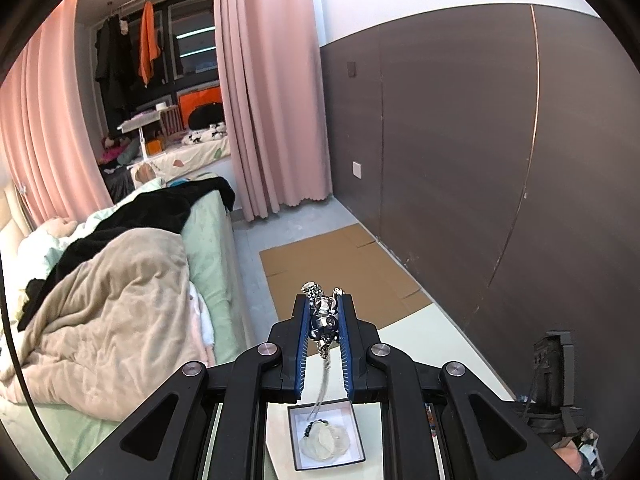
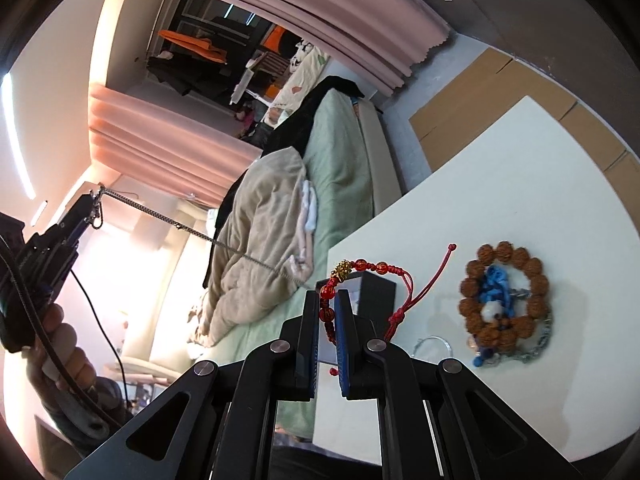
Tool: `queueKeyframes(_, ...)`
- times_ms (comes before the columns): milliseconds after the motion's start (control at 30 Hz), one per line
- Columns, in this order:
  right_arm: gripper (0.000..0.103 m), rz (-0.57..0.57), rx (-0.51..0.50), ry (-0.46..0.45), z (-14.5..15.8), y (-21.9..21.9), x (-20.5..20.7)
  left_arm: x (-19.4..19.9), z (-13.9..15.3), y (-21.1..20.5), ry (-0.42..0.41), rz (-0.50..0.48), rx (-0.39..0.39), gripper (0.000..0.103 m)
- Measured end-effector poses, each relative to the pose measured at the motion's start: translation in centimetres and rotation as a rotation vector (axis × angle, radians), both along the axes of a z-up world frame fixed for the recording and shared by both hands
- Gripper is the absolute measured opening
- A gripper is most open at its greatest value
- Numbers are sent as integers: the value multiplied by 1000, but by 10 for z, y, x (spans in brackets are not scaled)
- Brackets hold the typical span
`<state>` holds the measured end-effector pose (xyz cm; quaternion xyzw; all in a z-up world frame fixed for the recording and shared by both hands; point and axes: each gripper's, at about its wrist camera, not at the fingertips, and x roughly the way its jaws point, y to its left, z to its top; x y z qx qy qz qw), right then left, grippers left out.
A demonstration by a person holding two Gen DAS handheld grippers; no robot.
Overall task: Organize jewelry
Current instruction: 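Lift silver pendant with left tool while right tool lifts red bracelet toward box, then release silver pendant into box with left tool while right tool drops red bracelet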
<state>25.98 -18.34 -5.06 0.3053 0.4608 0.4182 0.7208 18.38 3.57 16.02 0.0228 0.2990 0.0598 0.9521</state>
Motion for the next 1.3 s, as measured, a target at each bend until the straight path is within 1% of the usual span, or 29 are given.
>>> queueKeyframes(133, 10, 21, 0, 0, -1, 13, -2, -2, -7, 4, 15, 1, 1, 14)
queueKeyframes(333, 10, 30, 4, -8, 1, 20, -3, -1, -29, 9, 49, -5, -27, 14)
queueKeyframes(733, 10, 6, -8, -17, 2, 9, -3, 8, -93, 2, 160, -29, -97, 14)
queueKeyframes(1100, 10, 21, -25, -28, 6, 13, -4, 20, -155, -1, 278, -28, -141, 15)
queueKeyframes(1300, 10, 23, -27, -28, 6, 17, -5, 27, -177, 3, 319, -10, -161, 15)
